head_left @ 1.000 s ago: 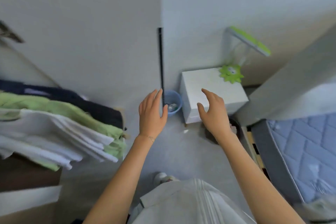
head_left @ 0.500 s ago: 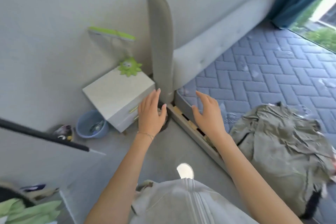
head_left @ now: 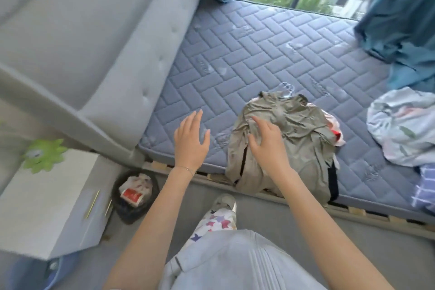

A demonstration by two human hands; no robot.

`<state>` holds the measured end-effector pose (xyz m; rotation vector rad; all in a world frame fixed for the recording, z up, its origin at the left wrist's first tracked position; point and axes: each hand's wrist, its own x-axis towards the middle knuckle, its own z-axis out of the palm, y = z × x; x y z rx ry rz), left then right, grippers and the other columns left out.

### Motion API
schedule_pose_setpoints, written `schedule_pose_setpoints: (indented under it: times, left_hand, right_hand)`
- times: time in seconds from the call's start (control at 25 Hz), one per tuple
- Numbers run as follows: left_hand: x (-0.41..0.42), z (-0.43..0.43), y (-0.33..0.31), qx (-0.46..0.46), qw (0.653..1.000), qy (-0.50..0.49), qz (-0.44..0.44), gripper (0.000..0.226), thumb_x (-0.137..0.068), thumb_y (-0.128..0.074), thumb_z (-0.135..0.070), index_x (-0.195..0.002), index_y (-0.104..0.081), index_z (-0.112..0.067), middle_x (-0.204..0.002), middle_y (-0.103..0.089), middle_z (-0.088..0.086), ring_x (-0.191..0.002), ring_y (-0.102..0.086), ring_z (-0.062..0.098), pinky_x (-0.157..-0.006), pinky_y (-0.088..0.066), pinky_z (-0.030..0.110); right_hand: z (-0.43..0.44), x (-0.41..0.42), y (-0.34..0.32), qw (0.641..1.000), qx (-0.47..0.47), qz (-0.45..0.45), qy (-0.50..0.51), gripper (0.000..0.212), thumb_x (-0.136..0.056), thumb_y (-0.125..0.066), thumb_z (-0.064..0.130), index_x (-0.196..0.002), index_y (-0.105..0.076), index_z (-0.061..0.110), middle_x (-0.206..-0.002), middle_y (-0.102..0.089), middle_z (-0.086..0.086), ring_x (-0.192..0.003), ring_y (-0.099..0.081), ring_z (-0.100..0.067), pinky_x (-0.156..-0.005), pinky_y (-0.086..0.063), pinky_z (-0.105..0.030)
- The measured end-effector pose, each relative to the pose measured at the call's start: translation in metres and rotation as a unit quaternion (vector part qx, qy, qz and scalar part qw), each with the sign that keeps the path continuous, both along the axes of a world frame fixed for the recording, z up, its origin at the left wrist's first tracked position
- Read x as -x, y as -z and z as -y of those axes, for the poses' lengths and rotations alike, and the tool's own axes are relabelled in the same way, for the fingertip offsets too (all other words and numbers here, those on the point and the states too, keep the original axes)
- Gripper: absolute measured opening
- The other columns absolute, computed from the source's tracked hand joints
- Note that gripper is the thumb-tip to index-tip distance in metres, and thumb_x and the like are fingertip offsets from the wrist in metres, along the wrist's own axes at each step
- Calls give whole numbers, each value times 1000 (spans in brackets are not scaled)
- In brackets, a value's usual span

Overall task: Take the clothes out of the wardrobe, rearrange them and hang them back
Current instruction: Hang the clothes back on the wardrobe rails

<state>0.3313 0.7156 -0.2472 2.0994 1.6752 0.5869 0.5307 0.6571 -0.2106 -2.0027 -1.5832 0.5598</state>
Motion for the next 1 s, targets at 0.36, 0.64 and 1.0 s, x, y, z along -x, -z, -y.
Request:
schedule_pose_setpoints:
  times: [0.36, 0.64, 1.0]
  left_hand:
    - [-150, -105, 20, 35, 990, 133, 9, 55, -99, -46, -33, -150, -29, -22, -155, -32, 0, -143, -27, 19, -114, -19, 40]
    - [-269, -129, 32, 43, 984, 172, -10, 56, -96, -52, -29, -148, -35, -19, -151, -37, -1, -139, -33, 18, -110, -25, 40]
    - [-417, -117, 94, 89, 995, 26, -24, 57, -96, -51, -29, -149, -33, -21, -154, -34, 0, -141, -30, 19, -113, -25, 43]
  right_hand:
    - [-42, -128, 22, 988, 34, -7, 150, 51, -92, -59, 15, -142, -45, 13, -138, -52, -4, -128, -43, -22, -109, -31, -31]
    - [-58, -239, 41, 981, 46, -13, 190, 49, -92, -59, 15, -140, -47, 14, -136, -53, -5, -128, -44, -24, -110, -31, -35]
    - [-87, -407, 97, 993, 90, -32, 73, 50, -91, -57, 13, -139, -48, 14, -138, -52, -4, -131, -42, -22, -111, -24, -26]
